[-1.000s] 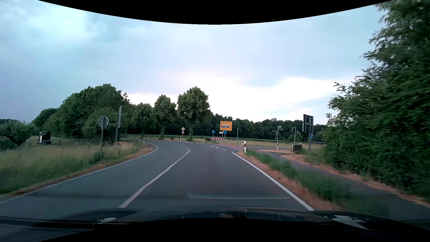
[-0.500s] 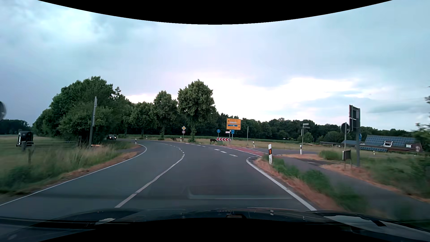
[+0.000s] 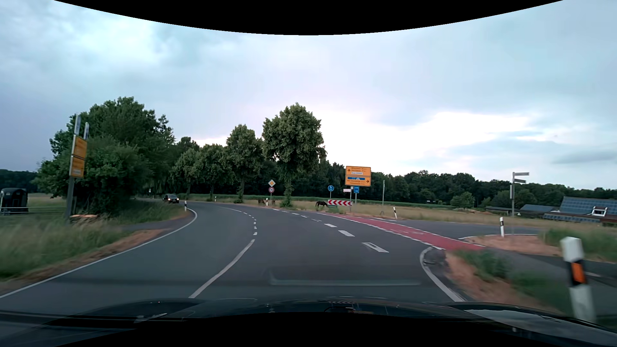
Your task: Follow the waypoints while adhering to traffic rules and regulations
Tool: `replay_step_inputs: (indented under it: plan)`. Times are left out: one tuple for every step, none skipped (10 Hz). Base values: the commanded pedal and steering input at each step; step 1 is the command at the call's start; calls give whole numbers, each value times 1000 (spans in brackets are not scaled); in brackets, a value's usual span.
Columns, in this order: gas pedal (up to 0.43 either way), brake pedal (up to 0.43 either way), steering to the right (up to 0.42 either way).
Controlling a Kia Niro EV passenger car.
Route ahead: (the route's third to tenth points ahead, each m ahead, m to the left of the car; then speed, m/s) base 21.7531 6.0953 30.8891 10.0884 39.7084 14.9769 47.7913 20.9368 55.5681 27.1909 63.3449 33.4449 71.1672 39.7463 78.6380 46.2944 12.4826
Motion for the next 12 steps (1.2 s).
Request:
replay_step_inputs:
  plan:
    - [0,0,-42]
    - [0,0,-44]
    - [0,0,-50]
    - [0,0,-62]
    - [20,0,-78]
    - [110,0,-86]
    - [118,0,-82]
    - [118,0,-79]
    - [118,0,-82]
    - [130,0,-84]
    - [138,0,-84]
    - [138,0,-90]
